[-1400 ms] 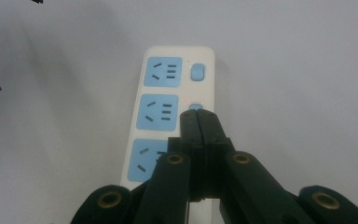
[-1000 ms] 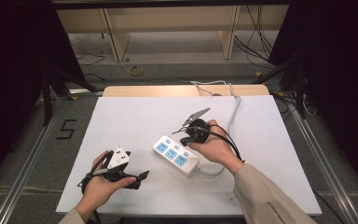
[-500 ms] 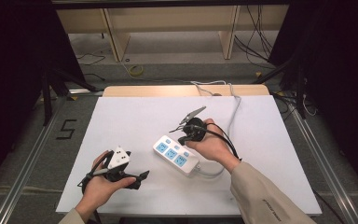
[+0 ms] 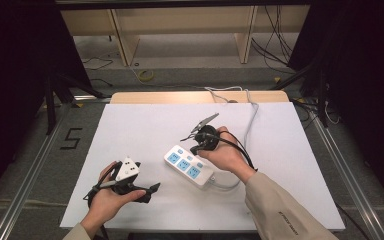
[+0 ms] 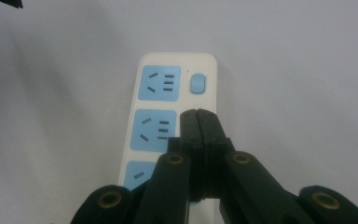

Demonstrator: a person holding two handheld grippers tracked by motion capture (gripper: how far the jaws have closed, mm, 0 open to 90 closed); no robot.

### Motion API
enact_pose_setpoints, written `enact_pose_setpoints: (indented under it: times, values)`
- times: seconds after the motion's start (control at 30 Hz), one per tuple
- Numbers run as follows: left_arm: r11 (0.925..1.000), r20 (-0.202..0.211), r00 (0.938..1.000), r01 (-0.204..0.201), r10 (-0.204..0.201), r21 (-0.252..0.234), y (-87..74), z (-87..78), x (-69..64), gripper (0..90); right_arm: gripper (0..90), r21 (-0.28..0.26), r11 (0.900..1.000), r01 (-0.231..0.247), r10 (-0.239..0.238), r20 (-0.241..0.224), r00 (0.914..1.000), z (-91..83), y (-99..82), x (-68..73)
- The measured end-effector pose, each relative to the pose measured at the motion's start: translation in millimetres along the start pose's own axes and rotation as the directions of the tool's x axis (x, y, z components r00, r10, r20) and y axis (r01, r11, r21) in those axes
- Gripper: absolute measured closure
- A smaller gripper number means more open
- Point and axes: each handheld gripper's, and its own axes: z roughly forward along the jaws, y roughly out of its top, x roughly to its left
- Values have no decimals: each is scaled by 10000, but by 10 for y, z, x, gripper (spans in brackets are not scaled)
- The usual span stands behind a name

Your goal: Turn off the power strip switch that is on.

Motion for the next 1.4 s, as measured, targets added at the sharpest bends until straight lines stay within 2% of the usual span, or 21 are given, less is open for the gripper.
enact_pose_setpoints:
  times: [1.4]
  values:
    - [10000, 61, 10000, 31, -31, -13, 3, 7, -4, 45, 900, 606, 9981, -76, 79, -41, 10000, 214, 109, 2]
